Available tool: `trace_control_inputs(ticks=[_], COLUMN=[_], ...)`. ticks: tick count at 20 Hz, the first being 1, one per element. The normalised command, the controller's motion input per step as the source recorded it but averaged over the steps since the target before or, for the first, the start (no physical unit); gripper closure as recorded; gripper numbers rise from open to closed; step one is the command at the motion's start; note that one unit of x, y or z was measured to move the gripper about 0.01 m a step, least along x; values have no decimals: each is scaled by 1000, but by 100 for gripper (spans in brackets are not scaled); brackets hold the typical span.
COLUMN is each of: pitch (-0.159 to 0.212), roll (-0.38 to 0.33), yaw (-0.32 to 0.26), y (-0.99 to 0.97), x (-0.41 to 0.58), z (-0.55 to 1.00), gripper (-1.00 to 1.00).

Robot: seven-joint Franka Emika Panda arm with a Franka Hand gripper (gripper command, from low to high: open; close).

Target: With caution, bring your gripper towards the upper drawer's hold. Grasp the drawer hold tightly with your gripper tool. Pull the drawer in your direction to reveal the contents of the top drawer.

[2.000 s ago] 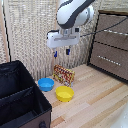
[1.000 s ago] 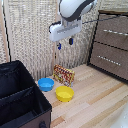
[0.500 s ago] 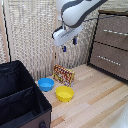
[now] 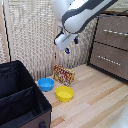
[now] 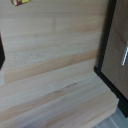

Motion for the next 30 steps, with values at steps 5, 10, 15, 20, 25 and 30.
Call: trace_control_inputs(ticks=[5,10,15,20,25,30], pitch=[2,5,35,49,37,11], roll=[-258,-265,-333,-329,-233,-276], yaw=[76,55,-30,-66,-75,-22], y=[65,60,47,26,-54,-382], x=[400,459,505,278,-183,-314], z=[478,461,288,314,553,200], gripper=[-100,-100,-100,-100,-100,-100])
